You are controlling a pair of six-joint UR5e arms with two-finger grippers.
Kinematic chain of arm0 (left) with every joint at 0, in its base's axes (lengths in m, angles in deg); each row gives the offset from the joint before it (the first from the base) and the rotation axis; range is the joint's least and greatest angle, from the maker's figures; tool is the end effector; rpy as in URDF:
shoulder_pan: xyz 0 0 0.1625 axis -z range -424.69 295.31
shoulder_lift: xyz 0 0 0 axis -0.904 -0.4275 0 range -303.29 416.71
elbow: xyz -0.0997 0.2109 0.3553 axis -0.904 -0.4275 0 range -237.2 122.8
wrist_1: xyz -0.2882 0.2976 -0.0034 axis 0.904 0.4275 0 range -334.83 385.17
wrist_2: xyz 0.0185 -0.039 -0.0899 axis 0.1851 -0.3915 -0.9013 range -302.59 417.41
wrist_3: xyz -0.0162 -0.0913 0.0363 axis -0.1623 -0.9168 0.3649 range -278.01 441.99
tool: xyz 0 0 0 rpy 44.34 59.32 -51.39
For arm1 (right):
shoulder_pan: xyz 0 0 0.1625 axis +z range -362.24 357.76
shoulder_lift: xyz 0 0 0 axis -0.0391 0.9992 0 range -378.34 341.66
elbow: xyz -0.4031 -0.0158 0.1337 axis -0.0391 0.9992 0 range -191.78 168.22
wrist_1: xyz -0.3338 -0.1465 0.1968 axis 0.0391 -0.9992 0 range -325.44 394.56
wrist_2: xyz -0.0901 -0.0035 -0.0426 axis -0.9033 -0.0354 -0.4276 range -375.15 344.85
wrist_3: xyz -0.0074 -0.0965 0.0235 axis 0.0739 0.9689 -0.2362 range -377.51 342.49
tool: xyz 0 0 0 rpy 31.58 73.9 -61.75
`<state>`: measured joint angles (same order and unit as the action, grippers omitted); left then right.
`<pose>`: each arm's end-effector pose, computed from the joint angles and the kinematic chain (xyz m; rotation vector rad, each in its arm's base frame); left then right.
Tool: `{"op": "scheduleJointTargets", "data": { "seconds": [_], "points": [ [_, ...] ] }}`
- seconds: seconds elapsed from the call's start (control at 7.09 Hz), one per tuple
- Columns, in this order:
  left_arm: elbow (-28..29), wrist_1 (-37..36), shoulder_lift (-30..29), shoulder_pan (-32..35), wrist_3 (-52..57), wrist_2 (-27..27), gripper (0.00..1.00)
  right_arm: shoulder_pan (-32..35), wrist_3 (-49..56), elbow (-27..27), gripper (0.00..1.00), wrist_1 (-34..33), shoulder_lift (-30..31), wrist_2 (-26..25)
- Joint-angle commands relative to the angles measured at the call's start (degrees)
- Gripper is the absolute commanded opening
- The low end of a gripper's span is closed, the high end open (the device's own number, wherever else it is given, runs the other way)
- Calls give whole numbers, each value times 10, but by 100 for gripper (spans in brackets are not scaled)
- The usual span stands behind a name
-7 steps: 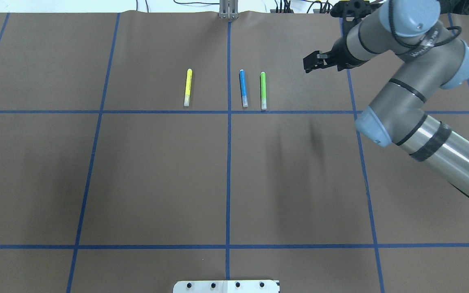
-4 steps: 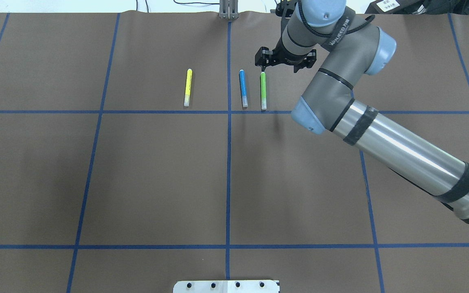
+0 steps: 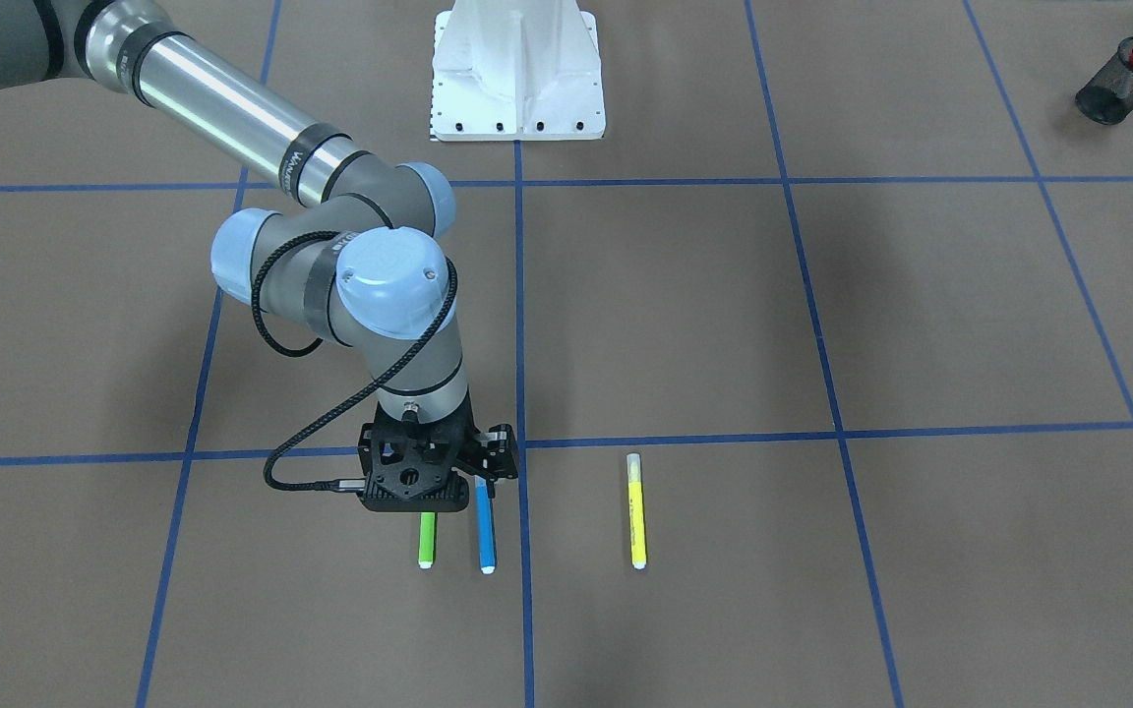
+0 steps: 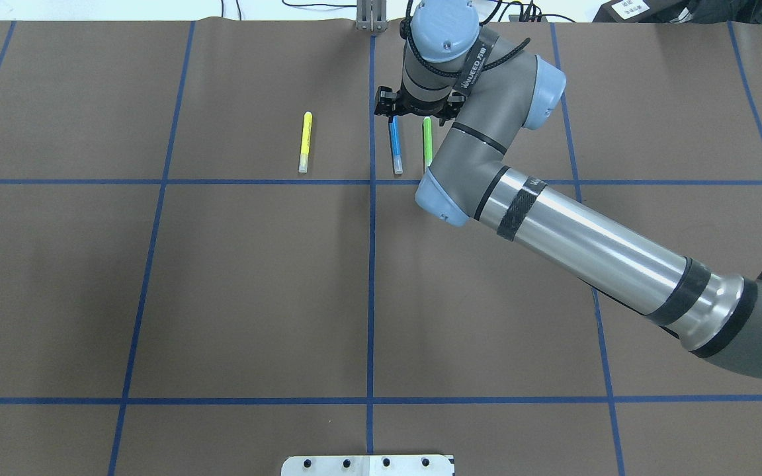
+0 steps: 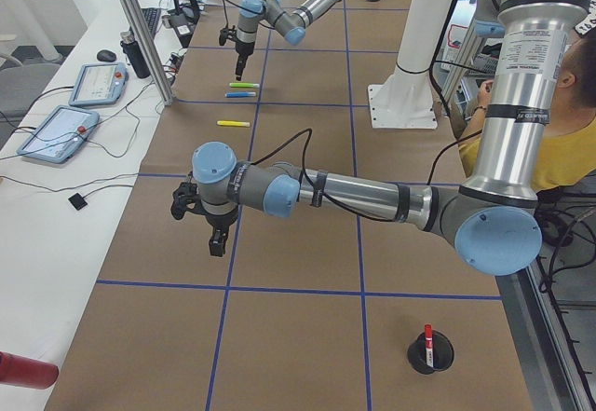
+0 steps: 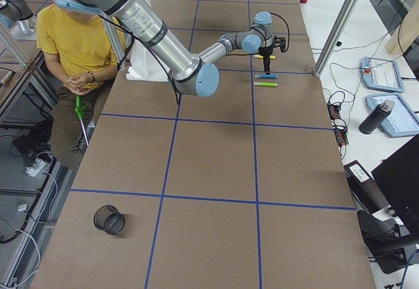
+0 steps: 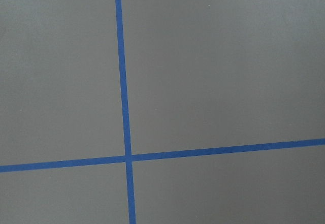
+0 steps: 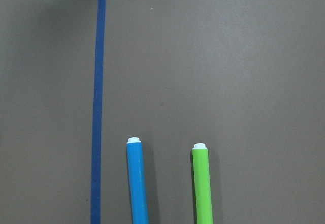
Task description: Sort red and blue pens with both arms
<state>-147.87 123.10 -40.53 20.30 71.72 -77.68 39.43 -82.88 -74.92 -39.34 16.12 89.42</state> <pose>-0.0138 -0.5606 0.5706 0.1556 0.8093 0.0222 -0.5504 -0.6349 0.2129 0.2234 -0.7835 0.1815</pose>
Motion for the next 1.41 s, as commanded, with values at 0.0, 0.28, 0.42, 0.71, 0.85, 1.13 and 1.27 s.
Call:
{"op": "scheduleJointTargets", "data": {
  "seconds": [0.0,0.28,0.42,0.71,0.85,1.13,1.27],
  "points": [
    [8,1,0,0,2,0,100,-22,-8,16,57,2,-7,-4],
    [8,1,1,0,2,0,100,-42,-13,23,56,33,-3,-23],
    [8,1,1,0,2,0,100,-43,-14,25,57,33,-2,-24],
    [8,1,2,1,2,0,100,-48,-13,25,55,34,5,-24],
    [8,1,2,1,2,0,100,-48,-11,28,53,34,8,-24],
    [7,1,2,0,2,0,100,-48,-9,30,47,34,9,-24],
    [8,1,2,1,3,0,100,-49,-9,32,45,34,9,-24]
  ]
}}
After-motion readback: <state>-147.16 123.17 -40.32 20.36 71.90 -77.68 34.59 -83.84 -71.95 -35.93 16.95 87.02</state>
